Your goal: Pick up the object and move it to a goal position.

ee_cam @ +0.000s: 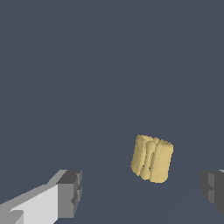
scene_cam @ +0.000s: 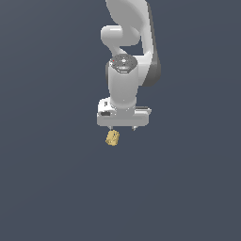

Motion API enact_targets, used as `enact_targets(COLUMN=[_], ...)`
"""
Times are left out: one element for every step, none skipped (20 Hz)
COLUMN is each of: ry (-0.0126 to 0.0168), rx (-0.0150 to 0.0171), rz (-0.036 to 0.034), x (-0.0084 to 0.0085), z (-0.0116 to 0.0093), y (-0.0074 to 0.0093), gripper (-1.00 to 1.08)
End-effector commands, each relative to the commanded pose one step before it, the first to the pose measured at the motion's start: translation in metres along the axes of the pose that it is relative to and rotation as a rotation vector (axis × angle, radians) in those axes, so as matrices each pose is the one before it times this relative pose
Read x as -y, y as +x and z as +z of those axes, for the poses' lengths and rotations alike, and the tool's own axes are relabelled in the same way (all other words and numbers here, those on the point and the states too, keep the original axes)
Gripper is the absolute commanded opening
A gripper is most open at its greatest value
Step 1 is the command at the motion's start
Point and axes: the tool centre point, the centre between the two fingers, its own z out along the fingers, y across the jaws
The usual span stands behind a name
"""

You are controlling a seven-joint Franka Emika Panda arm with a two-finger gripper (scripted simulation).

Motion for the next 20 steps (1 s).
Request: enact_targets(ry=[0.00000, 0.00000, 0.00000, 0.00000, 0.00000, 0.00000, 0.00000, 0.00000, 0.00000, 0.00000, 0.00000, 0.00015, 0.00044, 0.00070, 0.00102, 0.00133, 0.00160, 0.00143, 0.00119, 0.00083], rx=[0.00000, 0.00000, 0.00000, 0.00000, 0.00000, 0.00000, 0.00000, 0.00000, 0.00000, 0.00000, 0.00000, -0.00026, -0.00065, -0.00104, -0.00152, -0.00199, -0.00245, -0.00224, -0.00195, -0.00145], rz=[0.00000, 0.00000, 0.00000, 0.00000, 0.00000, 0.00000, 0.00000, 0.00000, 0.00000, 0.00000, 0.00000, 0.00062, 0.00165, 0.00256, 0.00359, 0.00437, 0.00474, 0.00353, 0.00218, 0.00073], x=[-0.00001, 0.00000, 0.00000, 0.00000, 0.00000, 0.00000, 0.00000, 0.00000, 0.00000, 0.00000, 0.00000, 0.00008, 0.00035, 0.00068, 0.00091, 0.00127, 0.00165, 0.00170, 0.00157, 0.00153], z=[0.00000, 0.00000, 0.00000, 0.00000, 0.00000, 0.00000, 0.00000, 0.00000, 0.00000, 0.00000, 0.00000, 0.00000, 0.00008, 0.00012, 0.00008, -0.00002, -0.00027, -0.00054, -0.00082, -0.00092], y=[0.00000, 0.00000, 0.00000, 0.00000, 0.00000, 0.00000, 0.00000, 0.00000, 0.00000, 0.00000, 0.00000, -0.00004, -0.00009, -0.00014, -0.00020, -0.00023, -0.00022, -0.00012, -0.00002, 0.00009], gripper=[1.00, 1.00, 1.00, 1.00, 1.00, 1.00, 1.00, 1.00, 1.00, 1.00, 1.00, 1.00, 1.00, 1.00, 1.00, 1.00, 1.00, 1.00, 1.00, 1.00])
